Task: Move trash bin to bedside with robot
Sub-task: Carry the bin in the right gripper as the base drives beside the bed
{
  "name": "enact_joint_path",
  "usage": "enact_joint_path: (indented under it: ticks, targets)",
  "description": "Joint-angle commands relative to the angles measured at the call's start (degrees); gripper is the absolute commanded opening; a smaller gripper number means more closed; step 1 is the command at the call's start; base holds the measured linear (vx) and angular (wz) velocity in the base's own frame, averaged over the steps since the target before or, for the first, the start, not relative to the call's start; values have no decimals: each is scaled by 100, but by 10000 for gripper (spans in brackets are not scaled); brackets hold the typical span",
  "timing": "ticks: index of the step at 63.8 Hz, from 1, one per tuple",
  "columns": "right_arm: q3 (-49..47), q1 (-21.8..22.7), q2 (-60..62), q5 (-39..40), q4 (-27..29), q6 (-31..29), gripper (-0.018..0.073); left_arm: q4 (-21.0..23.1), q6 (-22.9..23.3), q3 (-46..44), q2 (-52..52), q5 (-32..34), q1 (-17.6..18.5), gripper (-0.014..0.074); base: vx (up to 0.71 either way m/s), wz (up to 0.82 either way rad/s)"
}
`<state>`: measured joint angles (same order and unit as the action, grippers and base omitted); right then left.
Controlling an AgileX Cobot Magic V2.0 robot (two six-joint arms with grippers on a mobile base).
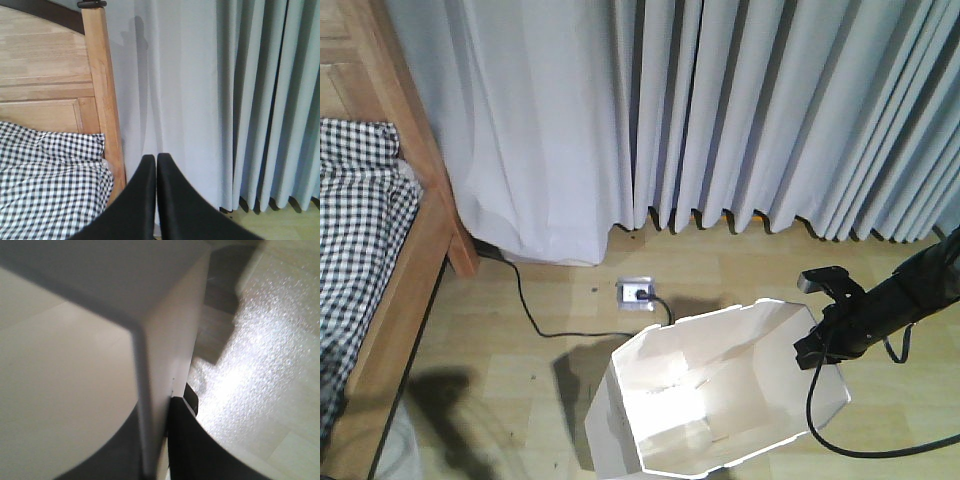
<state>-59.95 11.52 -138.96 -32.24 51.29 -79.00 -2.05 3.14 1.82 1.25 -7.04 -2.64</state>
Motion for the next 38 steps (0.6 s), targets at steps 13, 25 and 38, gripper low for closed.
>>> enact_joint_path:
  ticks: [13, 25, 38]
  targets:
    - [-54, 23, 417, -1064, 333, -68, -5, 8, 25, -138, 32, 415, -2, -6, 20, 2]
    - [-54, 23, 417, -1064, 333, -68, -5, 8, 25, -138, 32, 415, -2, -6, 17, 3]
    - [-54, 23, 417, -1064, 333, -68, -5, 8, 25, -138, 32, 415, -2, -6, 13, 4]
